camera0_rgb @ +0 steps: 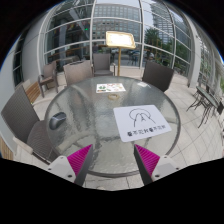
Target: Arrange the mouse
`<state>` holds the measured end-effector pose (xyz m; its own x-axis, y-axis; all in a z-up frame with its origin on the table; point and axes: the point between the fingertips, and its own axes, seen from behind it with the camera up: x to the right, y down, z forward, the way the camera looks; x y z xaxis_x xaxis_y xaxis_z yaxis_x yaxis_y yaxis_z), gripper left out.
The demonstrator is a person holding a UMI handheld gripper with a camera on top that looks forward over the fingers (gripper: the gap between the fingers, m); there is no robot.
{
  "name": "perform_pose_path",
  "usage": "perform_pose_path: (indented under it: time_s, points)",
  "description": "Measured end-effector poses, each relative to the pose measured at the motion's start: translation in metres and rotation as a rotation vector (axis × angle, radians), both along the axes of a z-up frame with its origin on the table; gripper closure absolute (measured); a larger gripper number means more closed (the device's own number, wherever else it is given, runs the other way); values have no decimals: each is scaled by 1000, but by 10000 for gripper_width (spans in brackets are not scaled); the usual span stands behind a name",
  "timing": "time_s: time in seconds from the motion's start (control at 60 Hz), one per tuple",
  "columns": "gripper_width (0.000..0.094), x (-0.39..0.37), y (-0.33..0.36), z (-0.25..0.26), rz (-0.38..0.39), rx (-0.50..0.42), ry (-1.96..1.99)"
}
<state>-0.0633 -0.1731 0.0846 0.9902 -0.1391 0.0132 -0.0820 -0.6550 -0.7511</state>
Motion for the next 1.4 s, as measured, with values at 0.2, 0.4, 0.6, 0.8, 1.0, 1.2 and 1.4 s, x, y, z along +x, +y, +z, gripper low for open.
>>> perform_pose_path:
  time_s: [0.2,0.4,0.6,0.8,1.0,1.2,1.4]
  points:
    - [108,-135,30,-58,184,-84,57]
    - [96,-226,105,-80,285,-90,87]
    - [114,-269,183,-95,310,-94,101]
    - [199,-294,235,-97,344,-113,76]
    - [460,-290,254,-102,304,-129,47]
    - [590,-289,253,-102,343,-150,67]
    - [590,-274,256,-68,375,-179,97]
